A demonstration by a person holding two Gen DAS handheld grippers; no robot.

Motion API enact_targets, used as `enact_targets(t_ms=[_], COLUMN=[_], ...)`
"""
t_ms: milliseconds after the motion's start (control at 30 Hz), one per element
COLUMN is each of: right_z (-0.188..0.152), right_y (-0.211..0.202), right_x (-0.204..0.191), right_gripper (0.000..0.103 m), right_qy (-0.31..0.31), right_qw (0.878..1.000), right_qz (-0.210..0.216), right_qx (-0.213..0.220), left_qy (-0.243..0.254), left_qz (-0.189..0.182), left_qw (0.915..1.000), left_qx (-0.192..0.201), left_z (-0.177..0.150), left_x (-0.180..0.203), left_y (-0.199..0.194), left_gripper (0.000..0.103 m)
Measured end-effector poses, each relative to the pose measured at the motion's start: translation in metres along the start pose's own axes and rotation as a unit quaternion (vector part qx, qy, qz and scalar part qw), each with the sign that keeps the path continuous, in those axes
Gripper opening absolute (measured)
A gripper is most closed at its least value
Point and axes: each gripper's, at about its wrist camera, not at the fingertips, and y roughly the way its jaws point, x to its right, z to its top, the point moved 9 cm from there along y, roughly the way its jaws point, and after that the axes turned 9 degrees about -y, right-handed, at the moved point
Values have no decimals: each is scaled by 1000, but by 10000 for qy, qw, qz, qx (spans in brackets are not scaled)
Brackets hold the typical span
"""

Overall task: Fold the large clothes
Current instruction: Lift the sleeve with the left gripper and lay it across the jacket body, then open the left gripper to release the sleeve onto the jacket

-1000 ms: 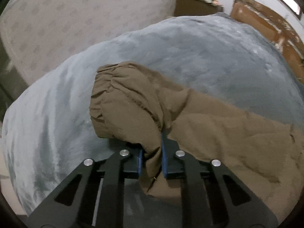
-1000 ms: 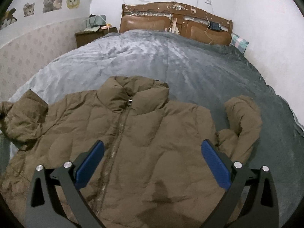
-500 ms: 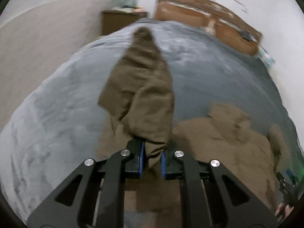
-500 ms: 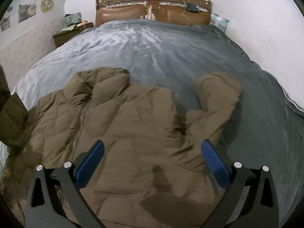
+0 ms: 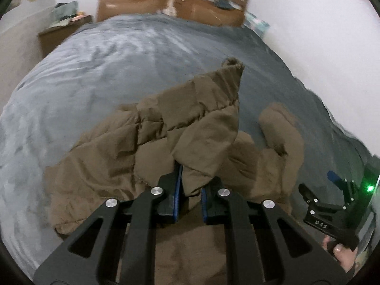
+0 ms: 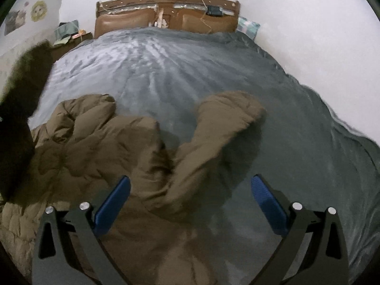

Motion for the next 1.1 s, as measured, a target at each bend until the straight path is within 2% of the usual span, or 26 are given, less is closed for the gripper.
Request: enact_targets(t_ms=[100,267,467,700,867,1100], right_z=[-10,-26,-30,-37,-39,-38], right_y=[7,13,22,34,33,26], right_x=[10,17,15,6,-1,0], right_gripper=[102,101,102,101,101,101], right_qy=[51,58,90,-1,-72,-142], right_qw=[9999,9997,9993,9980,9977,9981], right_qz=[31,27,158,225,289,244], right_qx=[-115,-247,-339,-587,-604,-549], left_qy=[69,118,-15,379,458,540], left_qz=[-13,241,70,-141,-577,-852], left_qw=[9997,9976,9949,9899,9827,9790], left_qx=[-244,-632,-1009,-1362,-1701,-1769], left_z=[-11,-27,-45,-82,-109,-110], left_x=[14,1,-12,-4,9,30], left_y=[28,63,82,90,101,103], left_gripper=[11,13,17,19,20,24])
